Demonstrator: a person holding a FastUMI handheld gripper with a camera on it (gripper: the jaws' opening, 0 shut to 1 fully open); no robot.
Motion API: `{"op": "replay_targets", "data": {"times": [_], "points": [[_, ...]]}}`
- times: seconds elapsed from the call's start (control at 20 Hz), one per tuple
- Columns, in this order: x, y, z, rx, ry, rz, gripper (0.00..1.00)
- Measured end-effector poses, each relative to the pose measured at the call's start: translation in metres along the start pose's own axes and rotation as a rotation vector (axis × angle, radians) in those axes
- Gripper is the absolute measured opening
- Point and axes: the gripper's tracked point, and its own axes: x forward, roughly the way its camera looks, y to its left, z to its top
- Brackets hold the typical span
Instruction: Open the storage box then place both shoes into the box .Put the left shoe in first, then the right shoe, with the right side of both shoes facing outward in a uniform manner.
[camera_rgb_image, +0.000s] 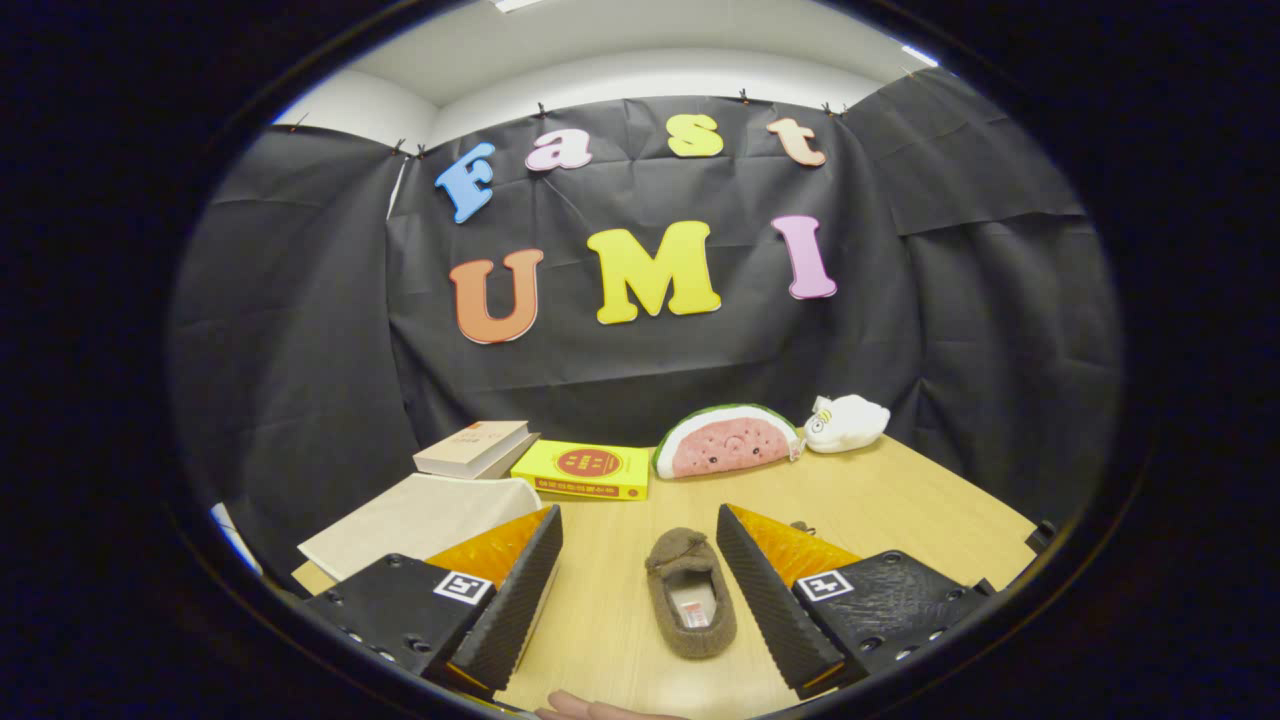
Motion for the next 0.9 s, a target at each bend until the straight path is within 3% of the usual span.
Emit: {"op": "replay_targets", "data": {"times": [0.2, 0.4, 0.9], "points": [[0.003, -0.003, -0.003, 0.001, -0.001, -0.006, 0.95], [0.012, 0.012, -0.008, 0.022, 0.003, 0.061, 0.96], [0.063, 0.081, -0.037, 0.057, 0.033, 0.372, 0.95]]}}
